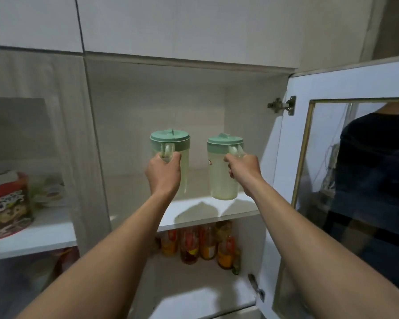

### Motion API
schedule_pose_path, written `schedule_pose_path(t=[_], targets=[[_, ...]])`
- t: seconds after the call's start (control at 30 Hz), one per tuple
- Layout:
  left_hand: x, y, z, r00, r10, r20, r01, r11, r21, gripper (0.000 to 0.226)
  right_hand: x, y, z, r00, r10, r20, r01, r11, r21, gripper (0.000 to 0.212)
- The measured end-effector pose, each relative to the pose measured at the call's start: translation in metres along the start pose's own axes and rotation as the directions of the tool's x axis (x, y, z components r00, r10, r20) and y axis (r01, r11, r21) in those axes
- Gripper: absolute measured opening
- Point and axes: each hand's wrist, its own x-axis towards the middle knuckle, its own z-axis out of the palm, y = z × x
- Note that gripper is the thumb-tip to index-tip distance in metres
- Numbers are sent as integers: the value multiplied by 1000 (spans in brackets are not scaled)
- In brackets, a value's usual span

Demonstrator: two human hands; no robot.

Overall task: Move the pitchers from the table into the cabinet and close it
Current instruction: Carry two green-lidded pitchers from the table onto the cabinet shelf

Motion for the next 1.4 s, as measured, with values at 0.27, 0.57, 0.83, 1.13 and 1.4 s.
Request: schedule_pose_path(t=[0.27,0.57,0.83,1.13,1.4], targets=[[51,-39,58,998,-29,49,27,999,40,29,70,39,25,998,34,-61,-35,999,-9,9],[115,-107,154,997,-60,42,60,998,2,24,186,113,68,998,28,-48,-30,999,-44,7],[185,-170,244,1000,-12,-3,12,982,188,27,294,175,101,999,43,-4,-43,999,15,22],[233,-228,322,999,-48,19,45,991,122,22,374,220,132,996,88,8,-88,996,-18,23],[260,-245,354,996,-75,42,70,991,110,19,409,240,146,993,116,0,-116,993,-9,22]])
